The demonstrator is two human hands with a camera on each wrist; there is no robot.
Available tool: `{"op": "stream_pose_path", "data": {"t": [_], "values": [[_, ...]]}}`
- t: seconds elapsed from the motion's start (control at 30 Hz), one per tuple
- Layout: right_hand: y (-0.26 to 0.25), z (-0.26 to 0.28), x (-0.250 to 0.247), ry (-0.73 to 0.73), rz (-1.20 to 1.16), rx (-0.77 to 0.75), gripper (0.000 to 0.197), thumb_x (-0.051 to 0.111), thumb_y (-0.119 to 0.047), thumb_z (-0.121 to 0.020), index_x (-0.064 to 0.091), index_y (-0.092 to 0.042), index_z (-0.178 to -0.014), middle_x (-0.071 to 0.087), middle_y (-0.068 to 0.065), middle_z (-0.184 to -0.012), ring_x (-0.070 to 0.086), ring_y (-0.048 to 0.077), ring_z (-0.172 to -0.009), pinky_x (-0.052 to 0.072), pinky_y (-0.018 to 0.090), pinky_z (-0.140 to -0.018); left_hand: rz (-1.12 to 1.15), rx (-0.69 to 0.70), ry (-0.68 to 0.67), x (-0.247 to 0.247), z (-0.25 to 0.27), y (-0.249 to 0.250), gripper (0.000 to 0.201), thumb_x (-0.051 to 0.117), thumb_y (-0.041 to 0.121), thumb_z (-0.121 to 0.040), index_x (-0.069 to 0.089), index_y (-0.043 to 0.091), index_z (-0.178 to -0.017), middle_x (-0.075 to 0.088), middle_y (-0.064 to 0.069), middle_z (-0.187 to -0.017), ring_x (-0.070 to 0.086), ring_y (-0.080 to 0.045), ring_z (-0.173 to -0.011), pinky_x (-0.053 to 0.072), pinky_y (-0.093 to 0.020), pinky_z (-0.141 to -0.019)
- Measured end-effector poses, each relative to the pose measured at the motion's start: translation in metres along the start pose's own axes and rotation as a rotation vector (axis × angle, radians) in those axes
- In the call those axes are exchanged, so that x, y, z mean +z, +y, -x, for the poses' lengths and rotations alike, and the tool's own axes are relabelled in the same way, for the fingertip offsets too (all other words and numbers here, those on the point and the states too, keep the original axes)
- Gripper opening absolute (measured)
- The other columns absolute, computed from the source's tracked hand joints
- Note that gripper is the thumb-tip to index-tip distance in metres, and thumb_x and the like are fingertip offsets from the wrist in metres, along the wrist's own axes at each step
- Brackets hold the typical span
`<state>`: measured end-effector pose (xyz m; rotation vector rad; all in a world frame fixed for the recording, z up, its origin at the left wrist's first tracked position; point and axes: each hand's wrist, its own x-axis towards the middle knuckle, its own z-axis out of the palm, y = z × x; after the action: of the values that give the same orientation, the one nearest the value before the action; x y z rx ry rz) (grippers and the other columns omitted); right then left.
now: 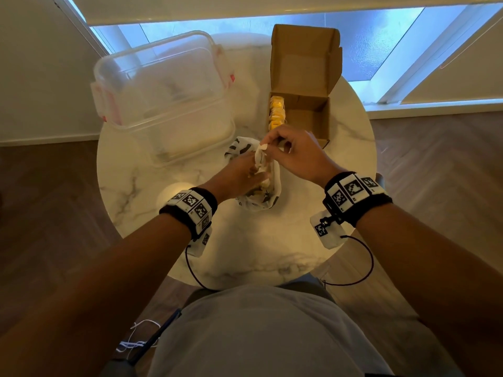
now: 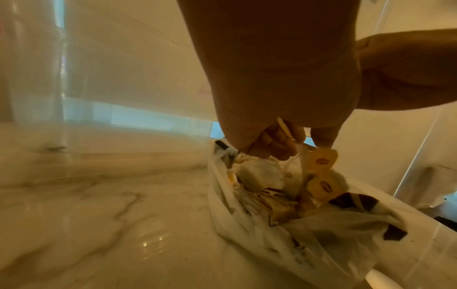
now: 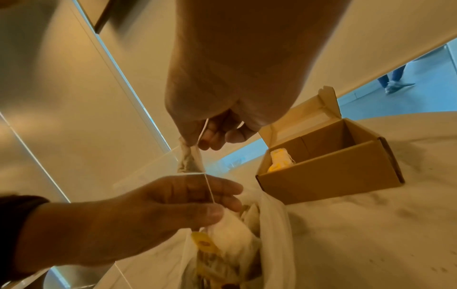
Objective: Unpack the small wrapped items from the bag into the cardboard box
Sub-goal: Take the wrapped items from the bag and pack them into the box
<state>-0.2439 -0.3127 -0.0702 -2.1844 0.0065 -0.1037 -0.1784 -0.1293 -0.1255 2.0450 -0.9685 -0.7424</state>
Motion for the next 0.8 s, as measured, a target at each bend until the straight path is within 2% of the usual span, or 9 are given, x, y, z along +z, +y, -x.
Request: {"op": "stream_pose_path", "data": {"t": [0.07, 0.2, 0.27, 0.33, 0.43, 0.53, 0.6, 0.7, 0.8], "values": [[-0.001, -0.002, -0.001, 0.015, 0.012, -0.031, 0.008, 0.07, -0.015, -0.091, 0.069, -0.022, -0.095, 0.067, -0.007, -0.095, 0.06, 0.003, -0.085, 0.037, 0.006, -0.07, -0.014, -0.013, 0.022, 0.004, -0.005, 0.004, 0.015, 0.059, 0.028, -0.097, 0.061, 0.034, -0.11, 0.062, 0.009, -0.113, 0.06, -0.005, -0.1, 0.047, -0.018, -0.083], [0.004, -0.002, -0.005, 0.087, -0.001, 0.015, 0.003, 0.068, -0.016, -0.092, 0.069, -0.016, -0.095, 0.07, -0.008, -0.095, 0.062, 0.001, -0.084, 0.039, 0.007, -0.07, -0.088, -0.028, 0.056, 0.0, -0.003, 0.009, 0.021, 0.056, 0.031, -0.099, 0.072, 0.02, -0.107, 0.066, 0.007, -0.101, 0.059, -0.006, -0.086, 0.045, -0.02, -0.076], [0.011, 0.0, -0.007, 0.102, 0.002, 0.055, 0.005, 0.066, -0.013, -0.092, 0.068, -0.014, -0.097, 0.069, -0.012, -0.092, 0.062, -0.002, -0.083, 0.041, 0.007, -0.071, -0.099, -0.014, 0.05, -0.004, 0.003, 0.005, 0.02, 0.057, 0.029, -0.099, 0.073, 0.02, -0.106, 0.068, 0.008, -0.094, 0.059, -0.003, -0.082, 0.043, -0.018, -0.073], [0.017, 0.002, -0.008, 0.11, 0.029, 0.068, 0.007, 0.065, -0.011, -0.092, 0.068, -0.015, -0.096, 0.068, -0.014, -0.091, 0.063, -0.002, -0.084, 0.044, 0.009, -0.072, -0.095, -0.036, 0.067, -0.009, 0.009, -0.002, 0.019, 0.059, 0.032, -0.098, 0.073, 0.023, -0.107, 0.067, 0.01, -0.095, 0.058, -0.001, -0.084, 0.042, -0.014, -0.074], [0.026, 0.006, -0.006, 0.105, 0.071, 0.08, 0.006, 0.065, -0.014, -0.092, 0.068, -0.017, -0.095, 0.069, -0.006, -0.093, 0.063, 0.006, -0.084, 0.05, 0.018, -0.072, -0.082, -0.072, 0.094, -0.015, 0.017, -0.01, 0.018, 0.061, 0.032, -0.097, 0.071, 0.025, -0.11, 0.063, 0.014, -0.098, 0.056, 0.006, -0.085, 0.038, -0.005, -0.073], [0.028, 0.006, -0.005, 0.116, 0.113, 0.093, 0.002, 0.065, -0.015, -0.091, 0.066, -0.017, -0.091, 0.065, -0.001, -0.096, 0.06, 0.011, -0.086, 0.049, 0.022, -0.075, -0.081, -0.081, 0.08, -0.02, 0.021, -0.011, 0.018, 0.059, 0.03, -0.099, 0.07, 0.025, -0.112, 0.064, 0.013, -0.103, 0.056, 0.004, -0.088, 0.039, -0.005, -0.074], [0.024, 0.004, -0.005, 0.114, 0.089, 0.123, 0.002, 0.063, -0.016, -0.093, 0.065, -0.015, -0.093, 0.066, -0.002, -0.096, 0.061, 0.011, -0.089, 0.047, 0.019, -0.075, -0.076, -0.085, 0.08, -0.022, 0.023, -0.011, 0.019, 0.058, 0.032, -0.099, 0.069, 0.025, -0.112, 0.065, 0.01, -0.106, 0.057, -0.003, -0.09, 0.041, -0.011, -0.076], [0.021, 0.003, -0.006, 0.079, 0.025, 0.164, 0.002, 0.06, -0.018, -0.098, 0.062, -0.017, -0.098, 0.067, -0.005, -0.093, 0.063, 0.005, -0.085, 0.045, 0.008, -0.07, -0.026, -0.089, 0.112, -0.025, 0.025, -0.005, 0.018, 0.06, 0.03, -0.098, 0.067, 0.025, -0.114, 0.066, 0.011, -0.104, 0.058, -0.003, -0.091, 0.043, -0.015, -0.077], [0.022, 0.002, -0.003, 0.01, 0.022, 0.143, 0.002, 0.059, -0.022, -0.1, 0.062, -0.023, -0.099, 0.068, -0.008, -0.091, 0.066, 0.002, -0.083, 0.046, 0.009, -0.069, 0.074, -0.085, 0.158, -0.03, 0.025, 0.004, 0.024, 0.067, 0.026, -0.094, 0.065, 0.025, -0.118, 0.07, 0.012, -0.104, 0.063, -0.003, -0.097, 0.05, -0.017, -0.085]]}}
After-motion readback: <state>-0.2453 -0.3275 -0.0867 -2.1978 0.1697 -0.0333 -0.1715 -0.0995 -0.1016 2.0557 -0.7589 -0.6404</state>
